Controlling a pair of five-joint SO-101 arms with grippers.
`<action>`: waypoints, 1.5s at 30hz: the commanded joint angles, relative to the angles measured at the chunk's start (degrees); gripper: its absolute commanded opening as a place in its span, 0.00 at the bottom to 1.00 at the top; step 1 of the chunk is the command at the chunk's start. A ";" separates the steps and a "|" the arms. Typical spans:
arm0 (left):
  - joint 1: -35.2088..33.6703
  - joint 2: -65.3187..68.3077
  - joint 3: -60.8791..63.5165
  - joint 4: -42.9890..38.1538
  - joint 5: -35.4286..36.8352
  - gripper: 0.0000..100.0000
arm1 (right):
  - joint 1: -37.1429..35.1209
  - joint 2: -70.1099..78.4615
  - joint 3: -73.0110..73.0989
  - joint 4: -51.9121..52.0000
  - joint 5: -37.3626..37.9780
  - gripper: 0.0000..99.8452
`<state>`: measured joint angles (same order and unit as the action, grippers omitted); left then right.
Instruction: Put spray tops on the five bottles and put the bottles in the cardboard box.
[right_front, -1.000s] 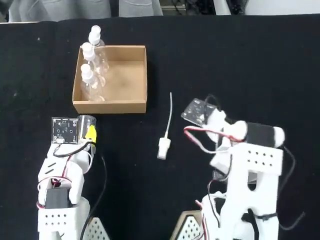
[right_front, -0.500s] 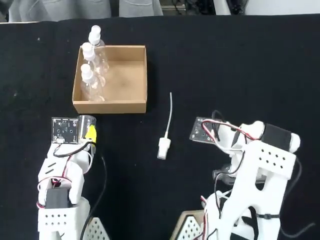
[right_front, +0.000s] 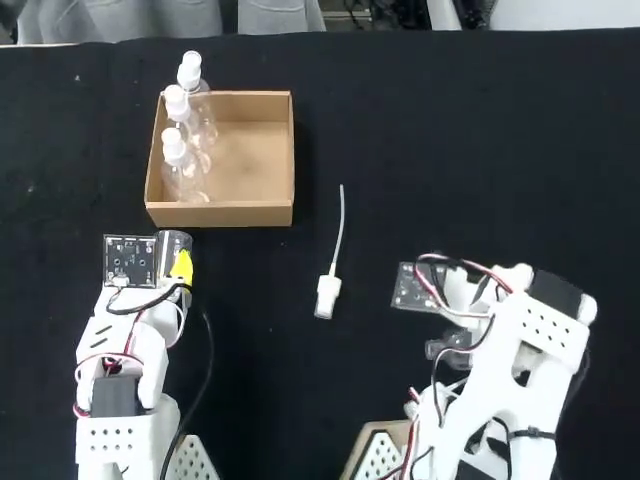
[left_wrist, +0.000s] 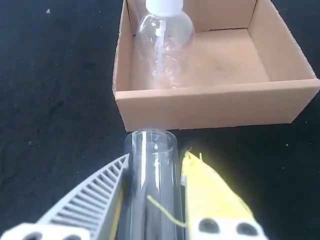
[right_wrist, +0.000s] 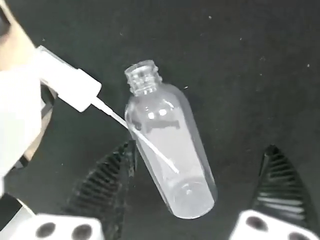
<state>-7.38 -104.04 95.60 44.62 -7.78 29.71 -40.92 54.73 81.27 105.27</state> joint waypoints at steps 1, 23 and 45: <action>-0.75 -0.35 0.13 0.00 0.53 0.16 | 3.87 0.57 3.03 -4.92 4.31 0.34; -0.66 -0.35 0.22 0.00 0.53 0.16 | 5.54 0.31 17.54 -25.23 4.66 0.21; -0.48 -0.35 0.22 0.00 0.53 0.16 | -0.26 0.13 -2.42 -8.97 -15.03 0.03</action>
<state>-7.38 -104.04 95.60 44.62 -7.78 32.62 -40.92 59.38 67.38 95.78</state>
